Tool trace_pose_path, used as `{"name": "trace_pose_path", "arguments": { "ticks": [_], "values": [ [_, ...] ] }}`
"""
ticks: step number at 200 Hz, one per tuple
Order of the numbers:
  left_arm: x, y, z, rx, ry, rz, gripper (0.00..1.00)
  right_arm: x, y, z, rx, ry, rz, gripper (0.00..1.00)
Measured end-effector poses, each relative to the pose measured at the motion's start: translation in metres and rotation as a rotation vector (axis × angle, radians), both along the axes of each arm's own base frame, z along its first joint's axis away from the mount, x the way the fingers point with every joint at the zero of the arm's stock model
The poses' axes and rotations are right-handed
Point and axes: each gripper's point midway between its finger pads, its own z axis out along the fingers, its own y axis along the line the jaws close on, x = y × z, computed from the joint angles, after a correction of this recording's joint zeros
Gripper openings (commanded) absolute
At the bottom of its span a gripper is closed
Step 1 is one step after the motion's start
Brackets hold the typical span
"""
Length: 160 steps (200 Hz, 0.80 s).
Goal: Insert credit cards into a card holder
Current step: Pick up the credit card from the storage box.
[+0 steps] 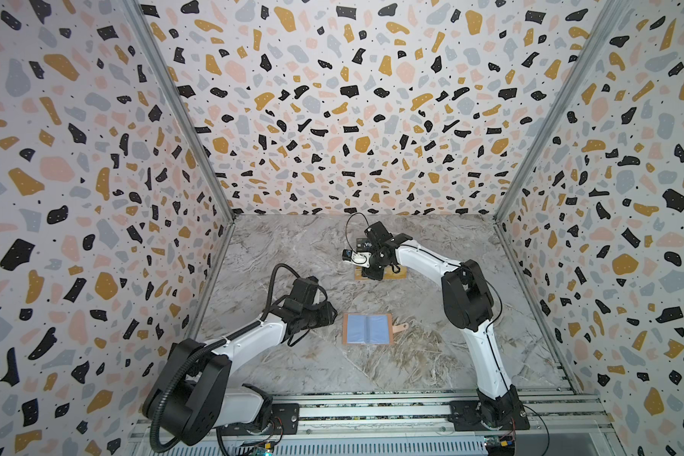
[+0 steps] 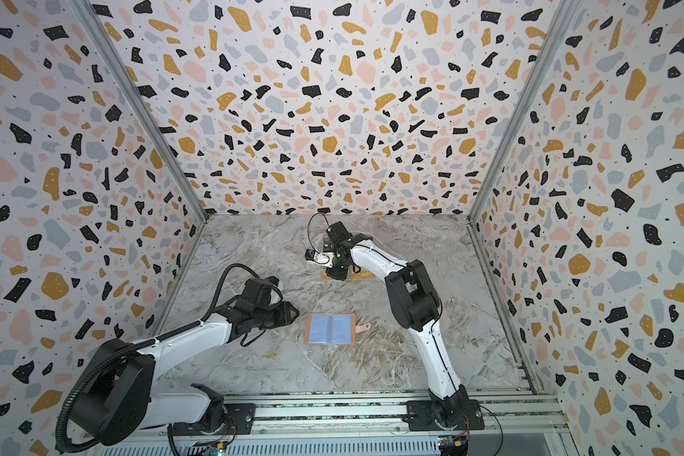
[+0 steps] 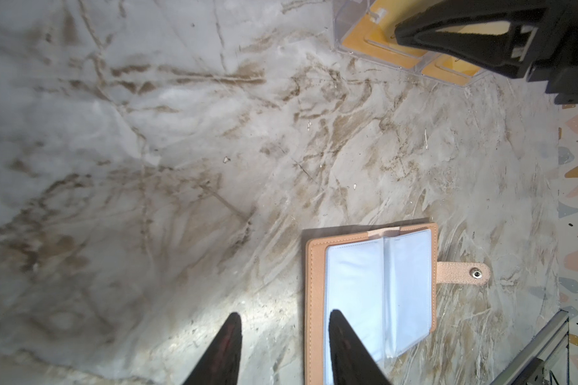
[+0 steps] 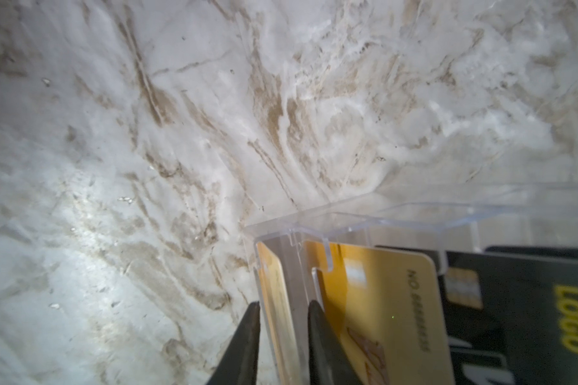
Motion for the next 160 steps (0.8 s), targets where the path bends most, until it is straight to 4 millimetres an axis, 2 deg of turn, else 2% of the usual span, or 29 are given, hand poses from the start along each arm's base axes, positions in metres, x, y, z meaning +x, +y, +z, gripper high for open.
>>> {"name": "trace_pose_path", "arguments": {
  "ticks": [26,86,111,160],
  "values": [
    [-0.0002,0.0006,-0.0004,0.003,0.002,0.001,0.45,0.0011,-0.0006,-0.0014,-0.003,-0.006,-0.003,0.15],
    [-0.0008,0.0011,-0.0003,0.007,0.007,0.002,0.45,-0.0011,-0.0037,-0.0076,-0.02,-0.004,0.005,0.1],
    [-0.0023,0.0018,-0.001,0.012,0.017,0.002,0.45,-0.0003,-0.0031,-0.0069,-0.02,-0.014,0.017,0.0],
    [0.0041,-0.0012,0.0086,0.006,-0.001,-0.001,0.45,-0.0013,-0.0032,-0.0059,-0.021,-0.014,0.026,0.0]
  ]
}}
